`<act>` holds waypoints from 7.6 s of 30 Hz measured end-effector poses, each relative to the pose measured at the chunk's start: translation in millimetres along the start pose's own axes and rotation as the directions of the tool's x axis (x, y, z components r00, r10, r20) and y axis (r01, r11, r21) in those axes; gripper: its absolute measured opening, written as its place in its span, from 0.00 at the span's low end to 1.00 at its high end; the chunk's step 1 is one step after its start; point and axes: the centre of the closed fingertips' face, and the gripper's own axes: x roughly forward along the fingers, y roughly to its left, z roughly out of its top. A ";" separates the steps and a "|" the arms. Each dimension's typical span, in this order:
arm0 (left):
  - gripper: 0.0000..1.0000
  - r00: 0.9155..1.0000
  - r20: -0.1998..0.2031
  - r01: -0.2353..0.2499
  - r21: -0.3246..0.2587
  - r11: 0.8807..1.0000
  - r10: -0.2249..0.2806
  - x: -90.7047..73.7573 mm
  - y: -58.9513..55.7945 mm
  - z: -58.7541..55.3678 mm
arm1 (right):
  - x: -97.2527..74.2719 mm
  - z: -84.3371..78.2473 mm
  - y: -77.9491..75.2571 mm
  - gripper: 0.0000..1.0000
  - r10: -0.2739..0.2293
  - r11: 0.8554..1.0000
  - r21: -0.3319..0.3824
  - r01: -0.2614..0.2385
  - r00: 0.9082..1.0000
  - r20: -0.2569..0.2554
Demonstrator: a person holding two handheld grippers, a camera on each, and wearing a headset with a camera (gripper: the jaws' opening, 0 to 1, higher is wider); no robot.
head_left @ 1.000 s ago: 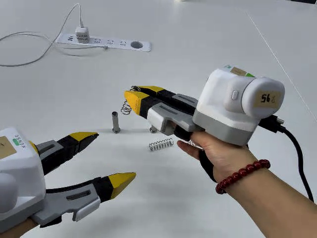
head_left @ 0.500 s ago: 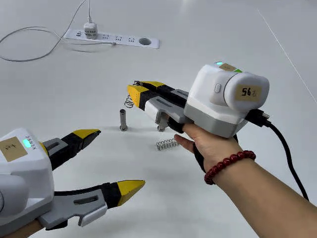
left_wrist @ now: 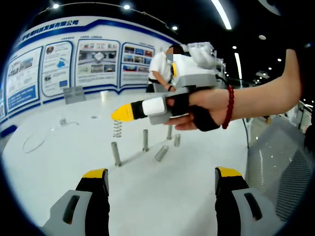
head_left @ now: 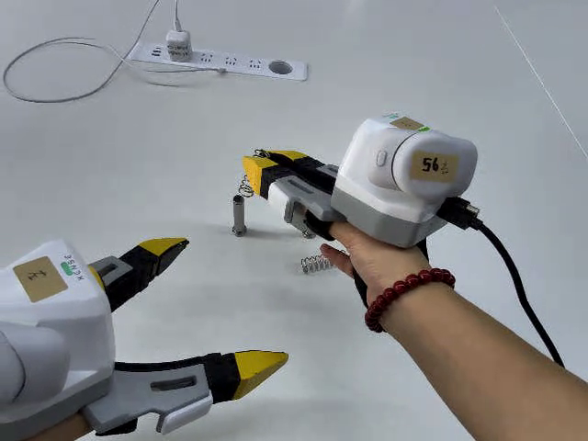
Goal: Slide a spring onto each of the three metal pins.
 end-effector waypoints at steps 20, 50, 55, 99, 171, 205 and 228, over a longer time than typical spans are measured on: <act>1.00 1.000 -0.007 -0.013 -0.008 1.000 0.013 4.0 4.5 -3.9 | 9.7 -9.0 2.9 0.12 -0.006 0.998 -0.055 0.005 1.000 -0.019; 0.98 0.999 0.004 -0.040 -0.048 0.998 0.040 1.0 16.7 3.3 | 13.0 -36.2 12.0 0.12 -0.021 0.960 -0.278 -0.010 0.994 -0.108; 0.98 0.999 -0.003 -0.046 -0.044 0.998 0.046 -0.1 19.0 3.7 | 14.7 -45.0 10.8 0.12 -0.035 0.962 -0.273 -0.002 0.991 -0.130; 0.95 0.999 -0.012 -0.048 -0.027 0.999 0.047 1.4 20.3 11.8 | 1.9 -44.5 16.1 0.27 -0.005 0.984 -0.176 -0.024 0.987 -0.162; 0.68 0.994 -0.111 0.020 0.029 0.999 -0.017 42.0 8.8 16.3 | -145.7 -50.0 -54.4 0.57 -0.022 0.984 -0.177 -0.027 0.964 -0.266; 0.37 0.961 -0.252 0.157 0.155 0.975 -0.114 100.3 3.9 -6.2 | -161.3 -58.8 -59.5 0.59 0.009 0.988 -0.148 -0.049 0.966 -0.260; 0.19 0.939 -0.311 0.206 0.170 0.964 -0.146 121.6 3.5 -22.5 | -157.1 -61.1 -63.5 0.58 -0.004 0.992 -0.122 -0.028 0.967 -0.256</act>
